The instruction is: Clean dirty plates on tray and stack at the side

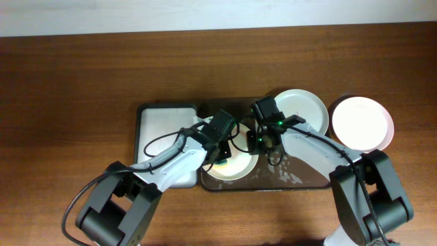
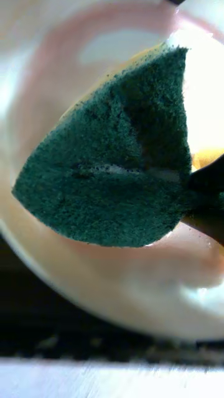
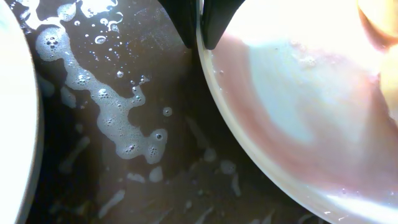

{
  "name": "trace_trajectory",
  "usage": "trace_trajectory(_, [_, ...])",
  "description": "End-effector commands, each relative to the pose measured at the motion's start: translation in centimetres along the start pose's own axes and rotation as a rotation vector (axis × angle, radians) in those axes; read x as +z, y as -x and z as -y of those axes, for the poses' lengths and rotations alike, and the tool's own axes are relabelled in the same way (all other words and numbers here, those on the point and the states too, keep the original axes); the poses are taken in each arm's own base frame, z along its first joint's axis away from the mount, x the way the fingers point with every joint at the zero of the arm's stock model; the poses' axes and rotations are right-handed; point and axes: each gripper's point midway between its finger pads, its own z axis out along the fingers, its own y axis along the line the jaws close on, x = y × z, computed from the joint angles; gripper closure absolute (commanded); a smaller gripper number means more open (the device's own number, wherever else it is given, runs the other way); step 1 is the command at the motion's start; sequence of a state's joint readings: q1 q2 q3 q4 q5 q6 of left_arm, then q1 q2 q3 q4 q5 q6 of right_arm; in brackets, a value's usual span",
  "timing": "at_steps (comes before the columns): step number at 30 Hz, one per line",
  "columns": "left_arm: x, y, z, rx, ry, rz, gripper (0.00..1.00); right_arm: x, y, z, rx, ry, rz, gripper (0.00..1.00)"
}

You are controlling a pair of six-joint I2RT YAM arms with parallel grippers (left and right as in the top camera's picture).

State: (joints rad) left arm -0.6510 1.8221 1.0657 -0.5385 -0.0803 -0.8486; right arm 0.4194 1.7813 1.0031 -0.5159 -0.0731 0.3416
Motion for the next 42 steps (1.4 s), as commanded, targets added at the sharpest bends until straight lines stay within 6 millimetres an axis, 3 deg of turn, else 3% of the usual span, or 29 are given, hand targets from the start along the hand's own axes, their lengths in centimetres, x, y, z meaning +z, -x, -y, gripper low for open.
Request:
trace_trajectory(1, [0.4,2.4,-3.8,0.056,0.137,0.063,1.0,0.7,-1.0,0.4,0.02,-0.008,-0.038,0.96])
trace_trajectory(6, [-5.5,5.3,-0.3,0.156,-0.042,0.156,1.0,0.6,-0.9,0.3,0.02,-0.006,-0.034,0.96])
trace_trajectory(9, [-8.3,6.1,-1.1,0.147,-0.06,0.196,1.0,-0.2,-0.4,0.1,0.017,0.002,-0.008,0.96])
trace_trajectory(12, [-9.8,7.0,-3.5,0.122,-0.035,0.204,1.0,-2.1,1.2,-0.4,0.003,0.013,0.061,0.96])
trace_trajectory(15, [-9.6,7.3,-5.5,0.103,-0.026,0.167,1.0,-4.3,2.8,0.1,-0.015,-0.03,0.136,0.96])
trace_trajectory(19, [-9.1,6.9,-5.9,0.115,-0.118,0.092,1.0,-6.4,3.6,1.2,-0.1,-0.121,0.175,0.96])
trace_trajectory(22, [-9.2,6.7,-5.5,0.149,-0.135,0.086,1.0,-6.4,2.9,2.2,-0.015,-0.165,0.154,0.96])
trace_trajectory(25, [-9.2,6.6,-5.5,0.151,-0.136,0.085,1.0,-6.4,3.1,2.0,0.055,-0.145,0.165,0.96])
trace_trajectory(28, [-9.2,6.6,-5.5,0.15,-0.136,0.085,1.0,-6.1,1.9,1.8,0.281,-0.1,0.118,0.96])
trace_trajectory(33, [-9.2,6.6,-5.4,0.136,-0.139,0.083,1.0,-6.0,2.1,1.0,0.293,-0.061,0.12,0.96])
trace_trajectory(39, [-9.2,6.7,-5.4,0.136,-0.138,0.088,1.0,-6.6,5.9,-0.2,0.129,-0.008,0.263,0.96])
trace_trajectory(42, [-9.2,6.7,-5.4,0.135,-0.138,0.088,1.0,-6.4,5.1,0.1,0.14,-0.021,0.231,0.96])
